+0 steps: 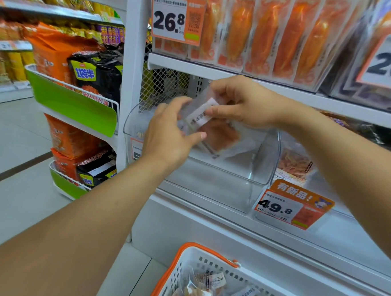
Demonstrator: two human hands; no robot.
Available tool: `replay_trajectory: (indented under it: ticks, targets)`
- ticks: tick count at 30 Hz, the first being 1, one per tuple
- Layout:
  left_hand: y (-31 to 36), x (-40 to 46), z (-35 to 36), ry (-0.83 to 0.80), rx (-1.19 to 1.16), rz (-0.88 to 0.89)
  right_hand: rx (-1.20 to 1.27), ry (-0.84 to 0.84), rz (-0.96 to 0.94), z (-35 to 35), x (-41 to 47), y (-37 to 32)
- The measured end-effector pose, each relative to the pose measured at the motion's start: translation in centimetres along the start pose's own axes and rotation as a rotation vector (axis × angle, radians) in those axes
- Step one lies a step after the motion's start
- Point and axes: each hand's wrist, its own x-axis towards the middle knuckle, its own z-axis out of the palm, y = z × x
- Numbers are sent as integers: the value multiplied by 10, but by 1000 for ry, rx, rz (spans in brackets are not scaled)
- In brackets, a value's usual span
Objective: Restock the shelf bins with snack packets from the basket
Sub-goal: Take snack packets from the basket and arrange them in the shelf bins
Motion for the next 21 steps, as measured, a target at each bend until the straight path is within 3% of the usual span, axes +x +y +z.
replay_trajectory:
  ticks: [4, 7, 10, 11, 13, 15, 17, 21]
  targets:
    - [0, 2, -5, -66, -198, -115, 242, -45, 154, 1, -10, 6]
    - [7, 1, -5, 39, -567, -406, 433, -136, 464, -2, -21, 25]
    - [16, 2, -2, 50, -998, -632, 783, -85, 566, 10, -25, 36]
    - [17, 2, -1, 20, -1065, -667, 912, -69, 571, 16, -24, 35]
    - [18, -1, 3, -52, -975, -675, 1010, -29, 572, 26, -17, 36]
    - [19, -4, 7, -37, -763, -640, 876, 72, 619, 29, -5, 44]
    - [15, -3, 10, 93, -589, -584, 623, 172, 671, 27, 6, 52]
    - [11, 1, 11, 193, -437, -473, 135, 80, 720, 28, 25, 61]
